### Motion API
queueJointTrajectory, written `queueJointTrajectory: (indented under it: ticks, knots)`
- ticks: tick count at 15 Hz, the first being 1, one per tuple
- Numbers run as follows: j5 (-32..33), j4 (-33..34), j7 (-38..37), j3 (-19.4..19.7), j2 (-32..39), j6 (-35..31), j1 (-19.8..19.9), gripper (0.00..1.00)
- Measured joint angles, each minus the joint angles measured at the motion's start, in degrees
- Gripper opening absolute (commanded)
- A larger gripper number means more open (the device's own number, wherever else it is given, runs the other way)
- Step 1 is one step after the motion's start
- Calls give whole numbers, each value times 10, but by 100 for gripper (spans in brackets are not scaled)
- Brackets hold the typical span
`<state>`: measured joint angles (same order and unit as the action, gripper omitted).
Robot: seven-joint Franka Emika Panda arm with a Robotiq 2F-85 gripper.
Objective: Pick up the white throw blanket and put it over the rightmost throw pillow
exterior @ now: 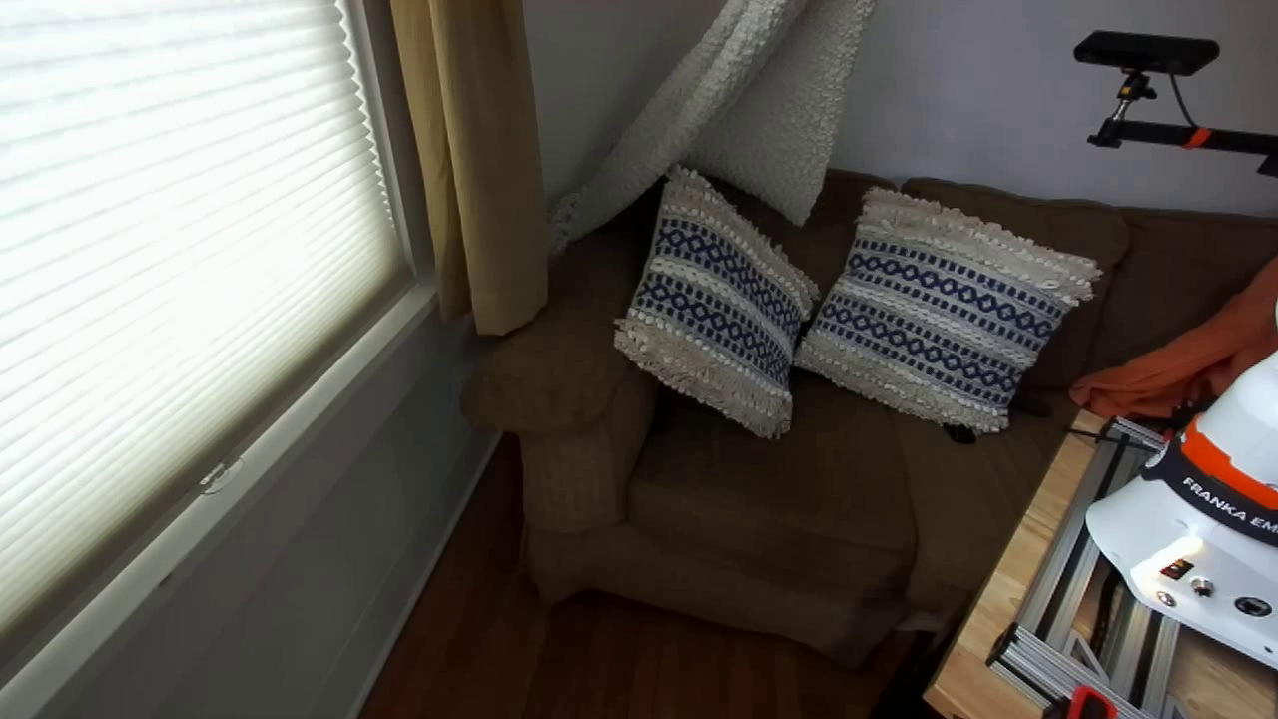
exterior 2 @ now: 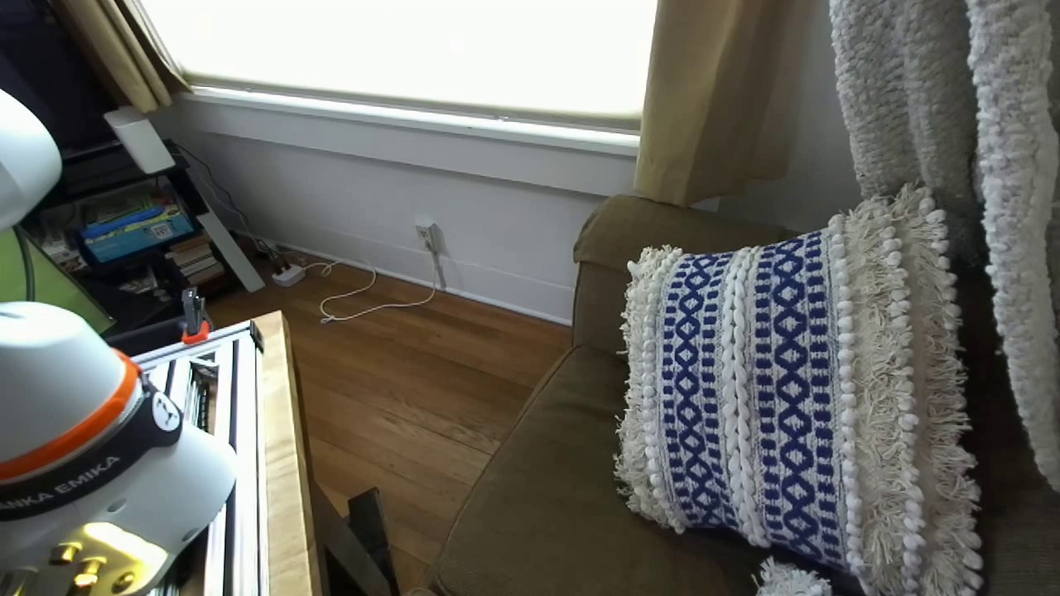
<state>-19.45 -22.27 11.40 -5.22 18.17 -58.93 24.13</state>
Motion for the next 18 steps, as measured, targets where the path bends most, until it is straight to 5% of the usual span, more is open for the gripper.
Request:
queueJointTrajectory:
  ticks: [9,18]
  knots:
    - [-37,-1,154,22,-49,46,42,3]
    - [-41,-2,160,24,-49,47,45,1]
